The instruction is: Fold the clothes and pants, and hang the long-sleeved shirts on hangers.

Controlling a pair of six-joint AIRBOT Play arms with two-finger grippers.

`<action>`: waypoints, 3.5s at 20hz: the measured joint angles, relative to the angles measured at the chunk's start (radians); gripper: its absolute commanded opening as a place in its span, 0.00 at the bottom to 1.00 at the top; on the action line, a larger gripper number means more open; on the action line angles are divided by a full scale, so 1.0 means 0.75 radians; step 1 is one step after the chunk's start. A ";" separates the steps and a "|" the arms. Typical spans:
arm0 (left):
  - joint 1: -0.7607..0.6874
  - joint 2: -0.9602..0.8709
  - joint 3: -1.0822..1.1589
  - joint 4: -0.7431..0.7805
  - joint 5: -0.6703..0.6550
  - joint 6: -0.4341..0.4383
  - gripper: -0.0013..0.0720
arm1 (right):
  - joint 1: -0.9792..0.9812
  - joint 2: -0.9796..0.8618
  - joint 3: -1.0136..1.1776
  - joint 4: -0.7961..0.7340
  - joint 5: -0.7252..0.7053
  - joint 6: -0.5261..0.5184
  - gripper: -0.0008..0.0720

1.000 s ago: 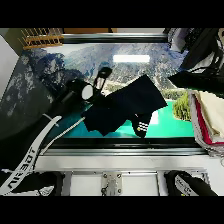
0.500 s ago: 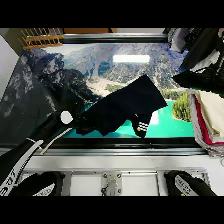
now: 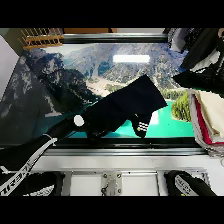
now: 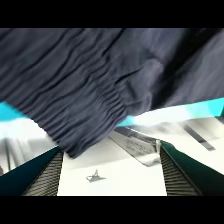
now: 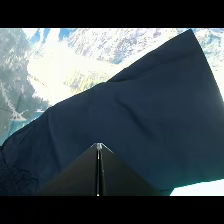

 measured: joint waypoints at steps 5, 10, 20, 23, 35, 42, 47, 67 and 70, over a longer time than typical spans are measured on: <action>-0.011 -0.061 0.057 -0.007 0.019 0.001 0.02 | 0.000 0.000 0.000 0.000 0.000 0.000 0.01; 0.036 -0.030 0.073 0.051 0.024 0.002 0.02 | -0.011 0.003 0.000 0.000 0.000 0.000 0.01; 0.459 0.443 0.076 0.190 -0.128 0.114 0.02 | -0.186 -0.199 -0.141 -0.299 0.035 0.375 0.95; 0.519 0.517 0.076 0.194 -0.138 0.137 0.02 | -0.195 -0.379 -0.173 -0.336 0.019 0.446 0.95; 0.616 0.588 0.076 0.198 -0.143 0.151 0.02 | 0.010 -0.782 -0.186 0.036 -0.281 0.360 0.81; 0.618 0.588 0.076 0.199 -0.146 0.151 0.02 | 0.121 -0.814 -0.185 0.074 -0.449 0.343 0.01; 0.618 0.589 0.146 0.246 -0.156 0.152 0.02 | 0.120 -0.741 -0.073 0.064 -0.449 0.258 0.01; 0.615 1.030 1.332 0.378 -0.468 0.087 0.02 | 0.067 0.137 1.039 -0.247 -0.214 0.205 0.01; 0.616 1.074 1.339 0.378 -0.541 0.022 0.02 | 0.067 0.171 1.043 -0.247 -0.229 0.222 0.01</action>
